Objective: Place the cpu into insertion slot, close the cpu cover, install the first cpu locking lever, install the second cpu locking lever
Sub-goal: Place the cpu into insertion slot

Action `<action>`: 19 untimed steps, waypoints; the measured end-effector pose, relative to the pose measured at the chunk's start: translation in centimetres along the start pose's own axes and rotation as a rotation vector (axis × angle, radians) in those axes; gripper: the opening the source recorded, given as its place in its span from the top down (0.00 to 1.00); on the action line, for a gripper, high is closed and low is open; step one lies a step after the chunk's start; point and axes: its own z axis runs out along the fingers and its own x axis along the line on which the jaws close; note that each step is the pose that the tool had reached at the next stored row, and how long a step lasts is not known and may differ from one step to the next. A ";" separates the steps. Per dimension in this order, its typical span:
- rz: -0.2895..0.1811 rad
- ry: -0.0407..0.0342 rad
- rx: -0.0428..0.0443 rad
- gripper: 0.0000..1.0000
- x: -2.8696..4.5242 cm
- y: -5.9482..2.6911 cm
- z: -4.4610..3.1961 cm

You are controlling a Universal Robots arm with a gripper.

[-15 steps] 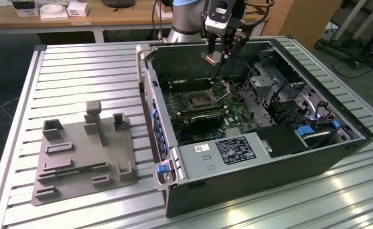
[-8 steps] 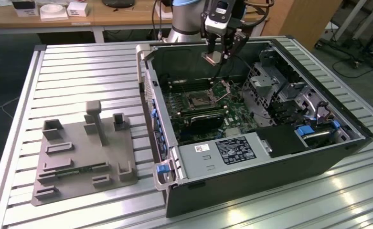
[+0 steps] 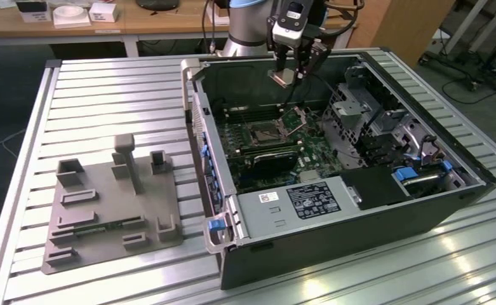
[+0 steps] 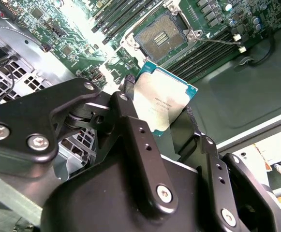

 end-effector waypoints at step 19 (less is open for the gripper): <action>0.057 -0.0051 -0.0011 0.46 0.00 -0.01 0.15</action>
